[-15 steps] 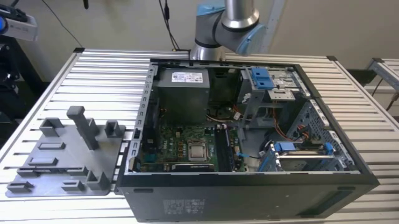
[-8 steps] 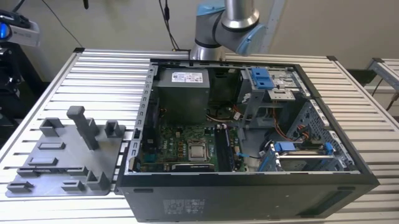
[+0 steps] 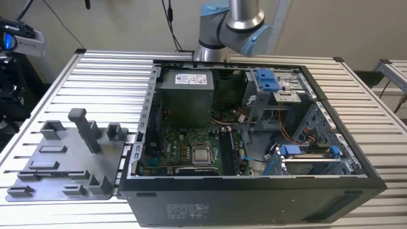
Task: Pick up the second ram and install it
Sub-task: 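Pick up the second ram and move it above second insertion slot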
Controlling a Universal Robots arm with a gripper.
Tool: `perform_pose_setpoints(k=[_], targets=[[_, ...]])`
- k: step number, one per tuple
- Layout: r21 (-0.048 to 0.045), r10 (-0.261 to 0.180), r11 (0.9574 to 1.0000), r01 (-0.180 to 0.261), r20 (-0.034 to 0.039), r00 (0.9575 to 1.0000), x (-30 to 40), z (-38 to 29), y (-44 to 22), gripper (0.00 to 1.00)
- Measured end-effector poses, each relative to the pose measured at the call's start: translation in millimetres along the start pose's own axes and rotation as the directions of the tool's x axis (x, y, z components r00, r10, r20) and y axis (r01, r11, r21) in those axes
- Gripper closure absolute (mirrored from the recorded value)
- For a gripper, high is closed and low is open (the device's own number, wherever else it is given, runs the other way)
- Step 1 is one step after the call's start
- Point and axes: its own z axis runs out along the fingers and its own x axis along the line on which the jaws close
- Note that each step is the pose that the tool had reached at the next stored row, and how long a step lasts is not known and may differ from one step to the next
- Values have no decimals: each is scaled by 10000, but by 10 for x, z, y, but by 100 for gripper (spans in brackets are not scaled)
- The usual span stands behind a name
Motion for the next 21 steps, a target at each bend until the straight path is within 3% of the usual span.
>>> perform_pose_setpoints(k=[11,21], targets=[[1,0,10000,0,0,10000,3,152,-3,58],[1,0,10000,0,0,10000,5,239,-5,58]])
